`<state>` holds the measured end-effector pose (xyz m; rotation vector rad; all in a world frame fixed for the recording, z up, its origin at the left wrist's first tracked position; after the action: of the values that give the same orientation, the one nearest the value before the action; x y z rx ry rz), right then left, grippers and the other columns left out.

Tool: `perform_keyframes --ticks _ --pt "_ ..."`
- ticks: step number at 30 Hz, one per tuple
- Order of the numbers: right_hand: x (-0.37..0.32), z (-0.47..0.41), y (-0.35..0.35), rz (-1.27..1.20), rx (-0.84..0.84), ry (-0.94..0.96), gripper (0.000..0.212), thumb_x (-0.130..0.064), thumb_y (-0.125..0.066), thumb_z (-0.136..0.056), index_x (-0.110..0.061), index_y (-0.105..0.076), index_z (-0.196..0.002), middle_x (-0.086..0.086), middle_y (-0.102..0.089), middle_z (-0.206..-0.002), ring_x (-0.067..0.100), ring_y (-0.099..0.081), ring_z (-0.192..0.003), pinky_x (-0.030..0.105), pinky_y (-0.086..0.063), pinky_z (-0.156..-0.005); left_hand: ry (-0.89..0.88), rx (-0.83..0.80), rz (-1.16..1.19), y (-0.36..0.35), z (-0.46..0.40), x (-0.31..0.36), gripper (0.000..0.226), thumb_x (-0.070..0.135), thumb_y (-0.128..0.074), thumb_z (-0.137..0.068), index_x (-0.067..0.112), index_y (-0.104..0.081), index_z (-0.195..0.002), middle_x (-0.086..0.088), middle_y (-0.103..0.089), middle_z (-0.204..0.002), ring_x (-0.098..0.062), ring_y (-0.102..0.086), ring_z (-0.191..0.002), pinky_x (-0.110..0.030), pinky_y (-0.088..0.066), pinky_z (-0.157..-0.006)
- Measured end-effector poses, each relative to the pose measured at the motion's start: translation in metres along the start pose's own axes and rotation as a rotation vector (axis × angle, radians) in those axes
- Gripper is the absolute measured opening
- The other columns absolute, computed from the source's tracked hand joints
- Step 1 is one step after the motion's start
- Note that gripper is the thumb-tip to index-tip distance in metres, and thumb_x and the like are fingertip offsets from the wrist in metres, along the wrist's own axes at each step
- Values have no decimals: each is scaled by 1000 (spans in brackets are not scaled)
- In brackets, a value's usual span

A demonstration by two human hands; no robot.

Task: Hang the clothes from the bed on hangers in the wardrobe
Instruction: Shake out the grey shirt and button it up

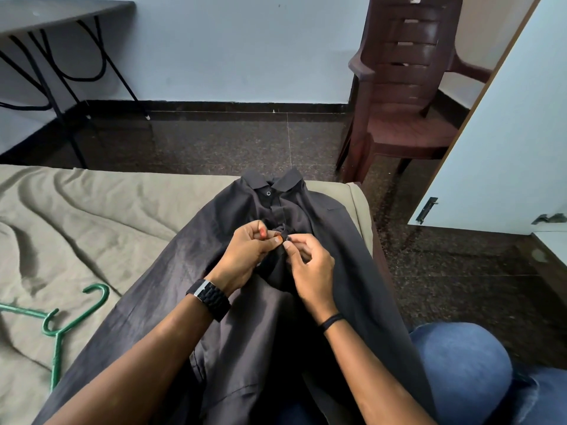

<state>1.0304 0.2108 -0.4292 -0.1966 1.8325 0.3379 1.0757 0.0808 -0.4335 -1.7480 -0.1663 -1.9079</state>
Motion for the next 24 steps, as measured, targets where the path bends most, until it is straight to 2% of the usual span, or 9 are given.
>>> perform_keyframes --ticks 3,6,10,12,14,17,19,21,24 --pt "-10 -27 3 74 3 20 10 -13 -62 -91 -15 -71 -97 -7 -71 -90 3 -66 -84 22 -52 -81 -79 -16 -6 -8 -17 17 37 -12 -54 -88 14 -38 -68 0 -70 -73 -11 -58 -59 -17 -45 -51" --pt "-30 -67 4 179 36 111 14 -12 -59 -92 -12 -73 -95 -10 -69 -88 -4 -58 -84 1 -37 -78 -180 -11 -39 -16 -39 41 36 -12 -56 -88 14 -39 -69 1 -69 -77 -6 -53 -56 -14 -42 -48" --pt "-17 -101 -7 316 -62 -6 16 -12 -60 -92 -7 -74 -97 3 -73 -96 11 -62 -90 11 -36 -75 -175 23 -118 -14 -57 43 32 -17 -49 -89 10 -45 -72 -5 -65 -79 1 -51 -49 -11 -40 -46" --pt "5 -99 -12 383 -163 -127 16 -12 -62 -91 -6 -72 -102 9 -73 -100 18 -65 -96 14 -40 -82 -109 2 -256 -8 -55 26 32 -19 -45 -88 10 -50 -78 -12 -58 -84 3 -45 -43 -11 -36 -41" --pt "22 -90 -10 412 -188 -222 19 -9 -64 -89 -7 -70 -107 10 -71 -105 19 -64 -99 14 -41 -86 -49 -52 -325 -1 -50 4 35 -23 -41 -86 10 -54 -87 -8 -58 -84 4 -45 -42 -11 -36 -41" --pt "12 -75 0 430 -71 -166 24 -1 -60 -85 -11 -68 -104 7 -67 -106 12 -61 -89 10 -38 -80 14 -138 -278 6 -42 -17 44 -28 -39 -82 9 -56 -100 4 -64 -106 4 -56 -57 -11 -41 -50" --pt "-1 -59 -3 350 -48 -119 23 2 -59 -82 -12 -69 -99 5 -67 -101 12 -63 -84 15 -46 -82 12 -172 -262 8 -40 -22 46 -27 -46 -82 11 -56 -107 4 -61 -113 3 -61 -70 -12 -48 -60" --pt "-1 -38 -14 314 -146 -137 19 -3 -66 -82 -12 -67 -98 4 -66 -98 15 -65 -84 21 -53 -81 -7 -187 -280 8 -39 -23 46 -22 -55 -81 13 -54 -111 0 -58 -115 -4 -63 -85 -15 -52 -68" --pt "21 -6 -23 454 -340 -211 30 -15 -74 -79 -13 -60 -105 1 -55 -106 18 -60 -98 25 -49 -88 -25 -186 -394 8 -43 -29 46 -16 -64 -79 13 -53 -113 1 -53 -125 -14 -59 -102 -15 -52 -76"
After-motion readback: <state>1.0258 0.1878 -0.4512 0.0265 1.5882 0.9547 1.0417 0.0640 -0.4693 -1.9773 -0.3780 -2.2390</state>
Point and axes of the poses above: each hand's wrist, its own z-axis away from the middle knuckle, its own y-axis out of the back of the hand, x = y × z, the point moved 8 cm from there along -z, towards the middle knuckle
